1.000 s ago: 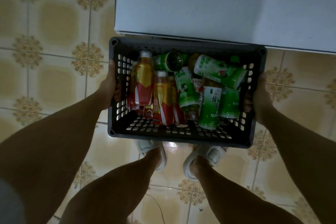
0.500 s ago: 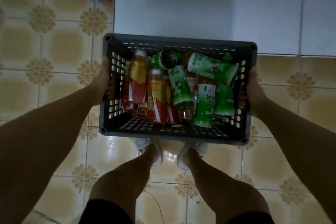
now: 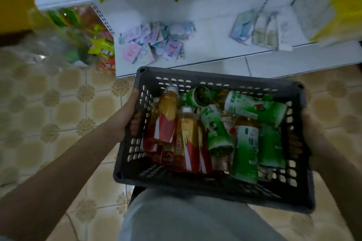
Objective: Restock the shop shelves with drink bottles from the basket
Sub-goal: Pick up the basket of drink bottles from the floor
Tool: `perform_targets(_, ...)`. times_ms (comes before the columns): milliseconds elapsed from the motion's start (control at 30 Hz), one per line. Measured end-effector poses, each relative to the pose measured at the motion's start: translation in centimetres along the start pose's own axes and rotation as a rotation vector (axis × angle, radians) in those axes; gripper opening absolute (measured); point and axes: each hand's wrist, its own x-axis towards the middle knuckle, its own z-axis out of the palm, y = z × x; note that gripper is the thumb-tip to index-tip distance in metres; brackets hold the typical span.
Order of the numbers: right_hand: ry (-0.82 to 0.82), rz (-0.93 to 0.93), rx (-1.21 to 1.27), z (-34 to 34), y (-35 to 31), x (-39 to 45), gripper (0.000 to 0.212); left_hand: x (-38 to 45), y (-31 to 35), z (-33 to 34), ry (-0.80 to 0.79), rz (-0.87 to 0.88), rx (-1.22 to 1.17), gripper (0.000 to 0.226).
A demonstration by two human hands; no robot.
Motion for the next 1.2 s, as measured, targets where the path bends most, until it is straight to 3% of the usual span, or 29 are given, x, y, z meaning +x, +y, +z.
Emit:
perform_targets(200, 0.27, -0.105, 0.109, -1.9, 4.8, -13.9, 0.07, -7.4, 0.0, 0.3, -0.102, 0.105, 0.114, 0.073)
perform_targets(433, 0.517, -0.145, 0.267, 2.3, 14.8, -24.6, 0.067, -9.1, 1.0, 1.6, -0.215, 0.253, 0.362, 0.073)
perform_targets(633, 0.682, -0.182, 0.417, 4.5, 21.9, -32.6, 0.065, -11.4, -0.6, 3.5, -0.414, 0.314, 0.516, 0.073)
perform_targets(933, 0.956, -0.11, 0.677, 4.2, 31.4, -40.6, 0.059, -17.0, -4.4, 14.1, -0.606, 0.375, 0.802, 0.069)
perform_targets(1200, 1.017, -0.035, 0.815, -4.5, 41.8, -46.0, 0.06, -22.2, -12.9, 28.6, -0.687, 0.408, 1.034, 0.07)
